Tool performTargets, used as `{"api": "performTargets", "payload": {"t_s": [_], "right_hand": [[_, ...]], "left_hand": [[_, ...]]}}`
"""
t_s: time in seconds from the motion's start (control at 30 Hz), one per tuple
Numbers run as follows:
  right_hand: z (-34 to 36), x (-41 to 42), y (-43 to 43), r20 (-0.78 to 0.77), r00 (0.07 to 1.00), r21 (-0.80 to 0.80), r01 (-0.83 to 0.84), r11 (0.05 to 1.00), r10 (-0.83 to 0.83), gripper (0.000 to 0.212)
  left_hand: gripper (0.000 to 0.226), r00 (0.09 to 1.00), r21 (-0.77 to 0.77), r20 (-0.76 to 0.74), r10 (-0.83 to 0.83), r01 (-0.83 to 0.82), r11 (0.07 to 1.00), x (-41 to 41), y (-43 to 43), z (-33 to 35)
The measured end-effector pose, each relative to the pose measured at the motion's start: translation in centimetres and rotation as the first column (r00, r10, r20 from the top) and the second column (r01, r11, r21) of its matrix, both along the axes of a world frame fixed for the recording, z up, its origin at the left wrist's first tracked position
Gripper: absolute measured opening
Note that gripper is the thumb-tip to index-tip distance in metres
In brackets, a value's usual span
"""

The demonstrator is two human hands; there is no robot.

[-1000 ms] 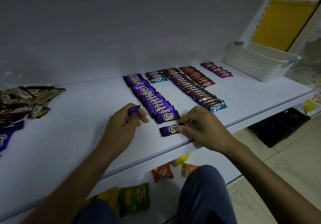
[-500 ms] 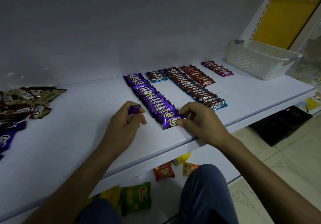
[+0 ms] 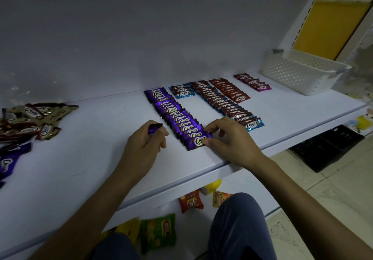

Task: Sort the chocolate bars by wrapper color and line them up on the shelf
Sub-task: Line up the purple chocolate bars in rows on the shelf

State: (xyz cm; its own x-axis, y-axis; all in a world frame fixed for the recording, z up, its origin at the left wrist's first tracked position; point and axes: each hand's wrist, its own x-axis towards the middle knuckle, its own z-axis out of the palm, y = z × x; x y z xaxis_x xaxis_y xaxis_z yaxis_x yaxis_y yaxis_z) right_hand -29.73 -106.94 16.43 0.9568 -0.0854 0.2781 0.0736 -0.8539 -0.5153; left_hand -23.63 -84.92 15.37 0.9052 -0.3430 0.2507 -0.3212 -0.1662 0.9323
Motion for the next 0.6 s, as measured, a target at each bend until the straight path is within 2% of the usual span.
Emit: {"api": "performTargets", "payload": {"t_s": [0.1, 0.17, 0.23, 0.33, 0.4, 0.47, 0.53, 0.6], "right_hand": [[-0.3, 0.1, 0.3, 0.056, 0.998, -0.004, 0.018, 1.000, -0.018, 0.032], [-0.6, 0.0, 1.0, 0.142, 0.989, -0.030, 0.049, 0.998, -0.044, 0.026], [-0.3, -0.2, 2.3, 0.236, 0.970, -0.048, 0.062, 0.997, -0.048, 0.019], [0.6, -0.6, 5.5, 0.260, 0.965, 0.010, -0.043, 0.999, 0.039, 0.032], [1.1, -0.6, 7.9, 0.208, 0.973, 0.120, -0.129, 0.984, 0.103, 0.030], [1.4, -0.1, 9.7, 0.138, 0.979, 0.263, -0.184, 0.947, 0.152, 0.019], [1.6, 0.4, 10.8, 0.132, 0.978, 0.390, -0.199, 0.899, 0.160, 0.008], [1.7, 0.7, 10.9, 0.141, 0.983, 0.522, -0.177, 0.834, 0.121, 0.006]], "left_hand": [[0.029, 0.999, -0.095, -0.028, -0.017, 0.015, 0.995, -0.2, 0.0, 0.6], [0.028, 0.995, -0.205, -0.077, -0.059, 0.042, 0.978, -0.4, 0.0, 1.0], [0.027, 0.994, -0.246, -0.071, -0.080, 0.060, 0.967, -0.3, 0.1, 1.2], [0.035, 0.992, -0.277, -0.050, -0.113, 0.095, 0.956, -0.2, 0.4, 1.1], [0.036, 0.990, -0.290, -0.032, -0.139, 0.124, 0.949, -0.3, 0.6, 1.2], [0.039, 0.984, -0.311, -0.031, -0.174, 0.156, 0.938, -0.3, 0.7, 1.1], [0.040, 0.980, -0.315, -0.039, -0.195, 0.173, 0.933, -0.2, 0.7, 0.9], [0.040, 0.984, -0.286, -0.029, -0.178, 0.162, 0.944, -0.1, 0.6, 1.0]]}}
